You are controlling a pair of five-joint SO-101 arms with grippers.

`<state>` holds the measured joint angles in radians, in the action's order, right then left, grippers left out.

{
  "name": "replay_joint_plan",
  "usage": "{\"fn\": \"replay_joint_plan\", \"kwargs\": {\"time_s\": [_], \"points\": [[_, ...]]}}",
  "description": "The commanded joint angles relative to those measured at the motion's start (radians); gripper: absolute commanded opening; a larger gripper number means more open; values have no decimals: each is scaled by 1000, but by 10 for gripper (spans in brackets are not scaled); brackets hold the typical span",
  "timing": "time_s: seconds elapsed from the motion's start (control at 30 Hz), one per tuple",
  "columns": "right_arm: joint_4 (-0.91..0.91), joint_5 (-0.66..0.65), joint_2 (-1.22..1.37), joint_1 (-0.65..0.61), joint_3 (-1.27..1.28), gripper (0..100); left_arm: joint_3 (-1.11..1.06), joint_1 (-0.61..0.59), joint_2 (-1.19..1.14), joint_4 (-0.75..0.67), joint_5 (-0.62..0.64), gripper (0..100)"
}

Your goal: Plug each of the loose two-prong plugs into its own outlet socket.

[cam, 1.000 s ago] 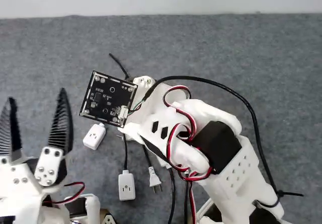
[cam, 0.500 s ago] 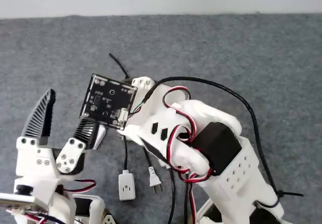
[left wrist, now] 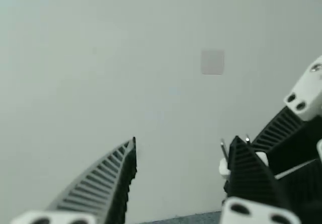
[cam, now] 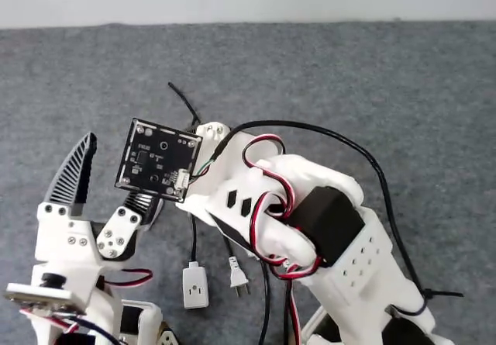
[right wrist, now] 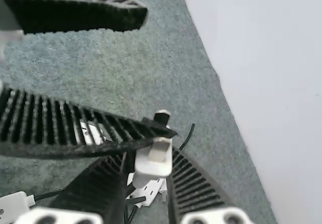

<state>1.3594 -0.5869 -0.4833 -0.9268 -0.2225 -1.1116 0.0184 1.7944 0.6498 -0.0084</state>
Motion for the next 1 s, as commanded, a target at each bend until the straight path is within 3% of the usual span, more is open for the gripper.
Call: {"fn": "replay_joint_plan", "kwargs": {"time_s": [0.0, 0.2, 0.83, 0.97], "points": [[2, -14, -90, -22, -11, 7, -45, -43, -15, -11, -23, 279], [2, -14, -90, -22, -9, 7, -12, -146, -15, -34, -21, 279], [2, -15, -101, -21, -9, 7, -13, -155, -14, 121, -32, 279], [2, -15, -101, -21, -9, 7, -35, -232, -14, 133, -41, 279]]}}
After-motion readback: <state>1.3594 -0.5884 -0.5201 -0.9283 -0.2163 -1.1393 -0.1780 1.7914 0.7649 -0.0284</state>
